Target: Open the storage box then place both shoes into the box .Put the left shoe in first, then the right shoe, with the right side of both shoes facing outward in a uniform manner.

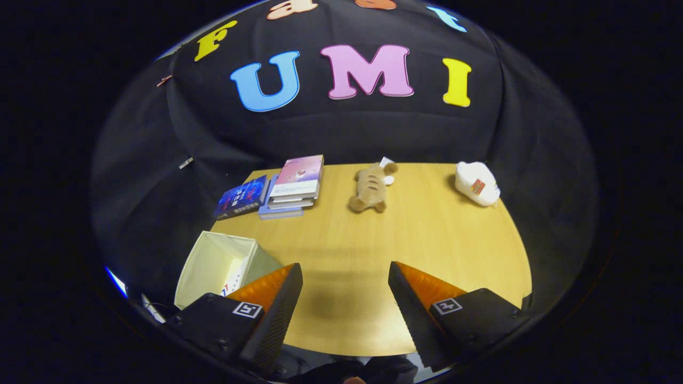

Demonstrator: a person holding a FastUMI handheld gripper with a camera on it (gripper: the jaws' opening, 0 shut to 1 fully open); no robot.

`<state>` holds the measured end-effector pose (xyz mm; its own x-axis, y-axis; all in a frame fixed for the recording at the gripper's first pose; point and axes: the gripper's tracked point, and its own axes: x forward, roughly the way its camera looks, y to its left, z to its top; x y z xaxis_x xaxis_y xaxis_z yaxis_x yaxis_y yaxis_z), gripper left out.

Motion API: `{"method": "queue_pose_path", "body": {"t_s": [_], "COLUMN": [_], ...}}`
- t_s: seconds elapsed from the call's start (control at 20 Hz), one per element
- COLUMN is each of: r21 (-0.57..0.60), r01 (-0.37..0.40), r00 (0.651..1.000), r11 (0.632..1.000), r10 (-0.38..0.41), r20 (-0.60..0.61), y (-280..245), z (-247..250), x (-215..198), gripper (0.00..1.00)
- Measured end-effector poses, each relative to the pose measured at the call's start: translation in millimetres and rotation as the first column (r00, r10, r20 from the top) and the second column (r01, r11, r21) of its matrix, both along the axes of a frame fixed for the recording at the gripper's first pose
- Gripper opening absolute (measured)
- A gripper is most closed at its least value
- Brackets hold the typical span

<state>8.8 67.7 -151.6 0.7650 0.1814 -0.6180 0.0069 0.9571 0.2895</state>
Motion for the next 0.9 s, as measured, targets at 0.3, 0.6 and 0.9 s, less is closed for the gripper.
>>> {"method": "queue_pose_path", "body": {"t_s": [0.3, 0.6, 0.9], "r21": [-0.134, -0.199, -0.225], "r01": [0.092, 0.184, 0.226], "r00": [0.974, 0.895, 0.824], "r11": [0.987, 0.962, 0.948], "r10": [-0.061, -0.08, -0.063], "r20": [0.217, 0.439, 0.563], "y": [-61.2, -99.4, -107.8], "z": [42.0, 96.3, 125.3], "x": [10.1, 6.3, -3.8], "gripper": [0.99, 0.96, 0.98]}}
